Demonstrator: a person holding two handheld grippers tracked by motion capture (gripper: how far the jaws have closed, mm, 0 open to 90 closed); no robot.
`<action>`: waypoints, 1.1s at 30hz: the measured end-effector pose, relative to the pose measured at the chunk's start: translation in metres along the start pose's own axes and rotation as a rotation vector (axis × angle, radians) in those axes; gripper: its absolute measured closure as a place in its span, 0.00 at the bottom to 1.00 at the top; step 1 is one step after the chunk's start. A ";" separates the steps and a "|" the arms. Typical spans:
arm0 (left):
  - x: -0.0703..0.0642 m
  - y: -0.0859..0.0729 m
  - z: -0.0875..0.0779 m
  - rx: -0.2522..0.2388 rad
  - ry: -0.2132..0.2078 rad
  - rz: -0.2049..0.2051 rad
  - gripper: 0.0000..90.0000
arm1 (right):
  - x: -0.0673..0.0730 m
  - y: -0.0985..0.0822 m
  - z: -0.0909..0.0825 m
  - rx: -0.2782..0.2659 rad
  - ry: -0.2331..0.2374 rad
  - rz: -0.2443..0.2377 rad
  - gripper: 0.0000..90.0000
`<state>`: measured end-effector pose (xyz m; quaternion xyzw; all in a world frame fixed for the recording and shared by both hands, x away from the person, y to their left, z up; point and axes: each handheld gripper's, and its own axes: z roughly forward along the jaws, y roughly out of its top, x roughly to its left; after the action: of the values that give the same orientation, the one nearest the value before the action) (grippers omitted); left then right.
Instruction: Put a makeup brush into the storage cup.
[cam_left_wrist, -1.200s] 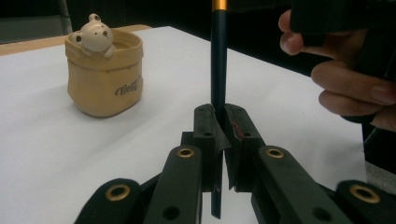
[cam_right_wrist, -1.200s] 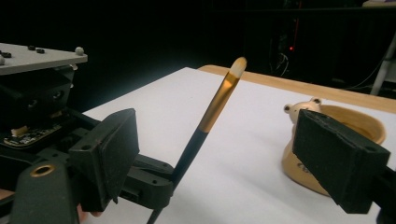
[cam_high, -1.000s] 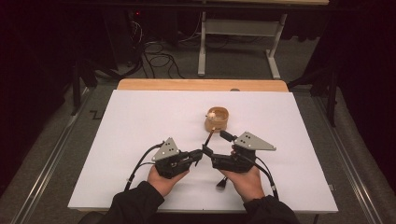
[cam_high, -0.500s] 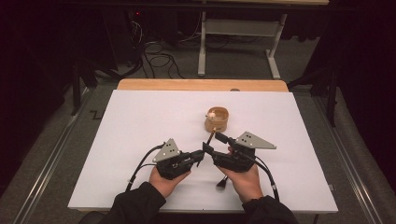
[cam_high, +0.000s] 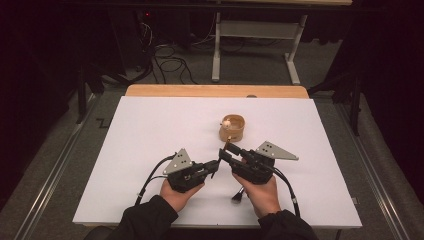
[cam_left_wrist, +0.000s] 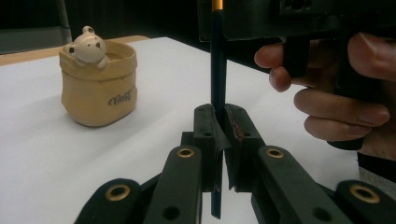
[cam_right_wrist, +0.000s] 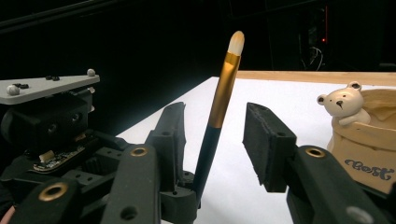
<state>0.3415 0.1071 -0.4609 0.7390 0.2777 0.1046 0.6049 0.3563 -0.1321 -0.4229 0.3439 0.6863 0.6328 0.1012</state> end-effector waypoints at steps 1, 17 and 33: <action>0.000 0.000 0.001 0.002 -0.001 0.000 0.93 | 0.000 0.000 0.000 -0.005 0.000 0.005 0.70; -0.004 -0.001 0.002 0.004 -0.007 0.012 0.93 | -0.003 -0.001 -0.002 -0.025 0.019 0.040 0.87; -0.005 -0.002 0.002 0.022 0.003 0.028 1.00 | -0.004 -0.001 -0.003 -0.030 0.041 0.042 0.95</action>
<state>0.3381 0.1035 -0.4620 0.7492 0.2694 0.1112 0.5947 0.3566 -0.1369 -0.4245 0.3437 0.6714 0.6519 0.0788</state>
